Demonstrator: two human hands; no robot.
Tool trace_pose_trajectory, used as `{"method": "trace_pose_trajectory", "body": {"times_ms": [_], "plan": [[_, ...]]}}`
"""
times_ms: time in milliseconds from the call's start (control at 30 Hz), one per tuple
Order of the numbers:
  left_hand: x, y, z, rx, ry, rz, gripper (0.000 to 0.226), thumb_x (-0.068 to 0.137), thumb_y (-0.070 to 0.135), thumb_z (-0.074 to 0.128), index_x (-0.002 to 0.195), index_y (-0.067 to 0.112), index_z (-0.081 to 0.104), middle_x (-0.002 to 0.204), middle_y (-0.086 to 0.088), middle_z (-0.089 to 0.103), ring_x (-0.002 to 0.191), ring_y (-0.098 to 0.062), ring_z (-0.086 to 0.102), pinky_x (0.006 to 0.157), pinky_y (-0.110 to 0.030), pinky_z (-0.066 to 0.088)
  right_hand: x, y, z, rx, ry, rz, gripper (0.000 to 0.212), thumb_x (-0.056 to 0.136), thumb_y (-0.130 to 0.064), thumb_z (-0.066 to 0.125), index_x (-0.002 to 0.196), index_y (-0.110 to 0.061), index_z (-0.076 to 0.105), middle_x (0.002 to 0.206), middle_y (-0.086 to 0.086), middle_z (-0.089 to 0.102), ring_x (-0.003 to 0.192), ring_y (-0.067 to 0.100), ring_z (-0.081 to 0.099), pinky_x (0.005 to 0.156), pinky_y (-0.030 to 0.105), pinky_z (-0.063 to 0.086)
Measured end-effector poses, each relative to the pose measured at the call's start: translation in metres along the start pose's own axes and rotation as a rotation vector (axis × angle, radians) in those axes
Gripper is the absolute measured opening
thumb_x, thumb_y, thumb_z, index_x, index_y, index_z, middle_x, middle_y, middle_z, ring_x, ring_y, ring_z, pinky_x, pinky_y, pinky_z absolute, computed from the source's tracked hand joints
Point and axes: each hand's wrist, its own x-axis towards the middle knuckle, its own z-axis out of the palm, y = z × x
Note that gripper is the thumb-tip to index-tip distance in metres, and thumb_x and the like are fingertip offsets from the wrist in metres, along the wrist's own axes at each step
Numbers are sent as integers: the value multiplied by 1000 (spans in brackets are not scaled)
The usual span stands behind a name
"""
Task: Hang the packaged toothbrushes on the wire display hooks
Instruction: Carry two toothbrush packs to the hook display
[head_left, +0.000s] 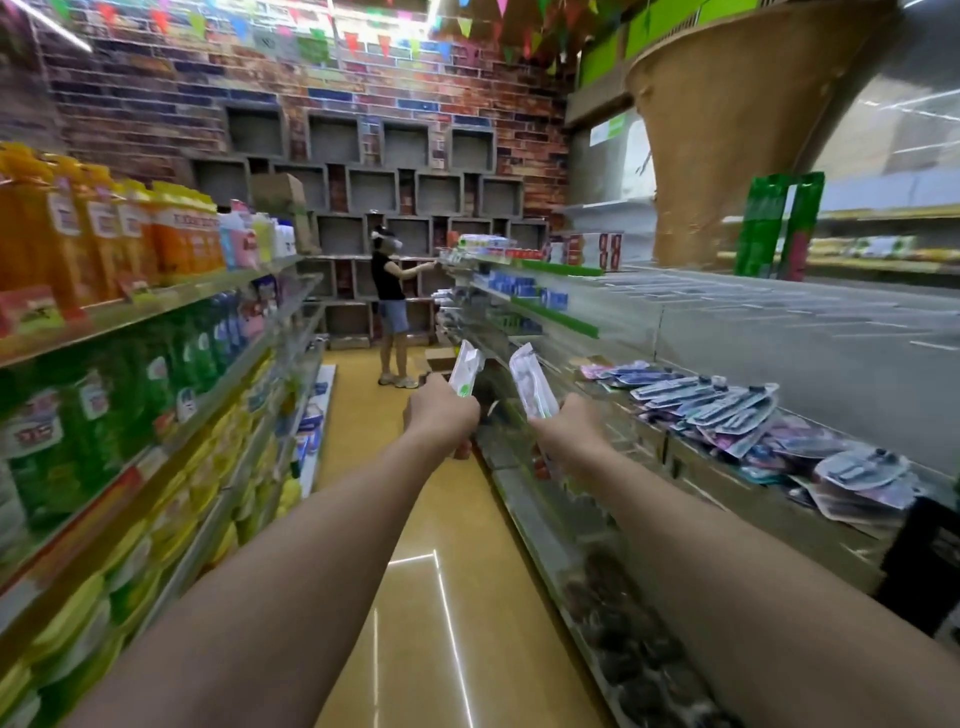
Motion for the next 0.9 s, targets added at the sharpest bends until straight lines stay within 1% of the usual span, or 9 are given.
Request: {"method": "trace_pose_trajectory", "body": {"times_ms": [133, 200, 300, 400, 533, 633, 700, 767, 900], "plan": [[56, -2, 27, 35, 26, -7, 27, 92, 13, 58, 116, 12, 46, 99, -14, 58, 62, -32, 72, 54, -48, 63, 57, 8, 18, 65, -22, 0, 17, 87, -19, 68, 91, -10, 55, 88, 17, 64, 67, 32, 69, 46, 39, 58], [89, 0, 43, 68, 47, -1, 28, 89, 15, 59, 114, 13, 47, 99, -14, 59, 69, -35, 73, 56, -50, 63, 93, 13, 26, 69, -24, -10, 24, 84, -25, 72, 95, -11, 55, 90, 17, 64, 70, 34, 69, 47, 45, 60], [149, 11, 74, 88, 64, 30, 39, 81, 22, 57, 118, 13, 49, 105, -14, 60, 84, -38, 71, 69, -51, 64, 153, 15, 27, 77, -22, -35, 23, 84, -24, 70, 96, -11, 55, 91, 15, 64, 73, 33, 69, 56, 50, 62], [198, 34, 103, 92, 65, 61, 21, 86, 18, 56, 106, 13, 50, 101, -14, 61, 85, -37, 71, 73, -51, 63, 215, 14, 20, 97, -22, -43, 21, 87, -17, 67, 101, -6, 56, 91, 16, 62, 73, 35, 69, 53, 47, 61], [258, 58, 137, 79, 94, 65, 37, 89, 21, 55, 124, 9, 47, 112, -15, 59, 84, -35, 71, 70, -50, 64, 286, 16, 17, 87, -28, -70, 19, 86, -15, 65, 101, -5, 57, 85, 15, 62, 60, 29, 63, 39, 34, 53], [296, 64, 159, 60, 83, 32, 30, 90, 18, 55, 119, 10, 47, 102, -14, 59, 70, -33, 73, 59, -50, 63, 330, 21, 24, 74, -13, -55, 18, 87, -15, 65, 99, -5, 58, 84, 15, 62, 60, 30, 65, 48, 44, 59], [320, 64, 172, 65, 79, 26, 26, 91, 18, 56, 114, 12, 48, 100, -13, 59, 73, -34, 73, 58, -50, 63, 357, 28, 32, 56, -10, -47, 21, 87, -16, 65, 102, -3, 58, 85, 14, 60, 64, 31, 66, 50, 47, 60], [346, 62, 185, 60, 65, 16, 30, 89, 22, 60, 116, 15, 48, 102, -12, 58, 79, -34, 72, 61, -49, 64, 381, 36, 40, 61, -21, -35, 21, 88, -14, 65, 103, -2, 57, 84, 13, 57, 64, 31, 66, 47, 45, 59], [403, 53, 212, 57, 37, 22, 46, 81, 34, 69, 119, 19, 49, 100, -9, 62, 75, -33, 71, 58, -48, 64, 426, 49, 58, 31, 0, -5, 14, 87, -15, 63, 96, -6, 56, 85, 12, 57, 71, 34, 70, 57, 50, 61]]}}
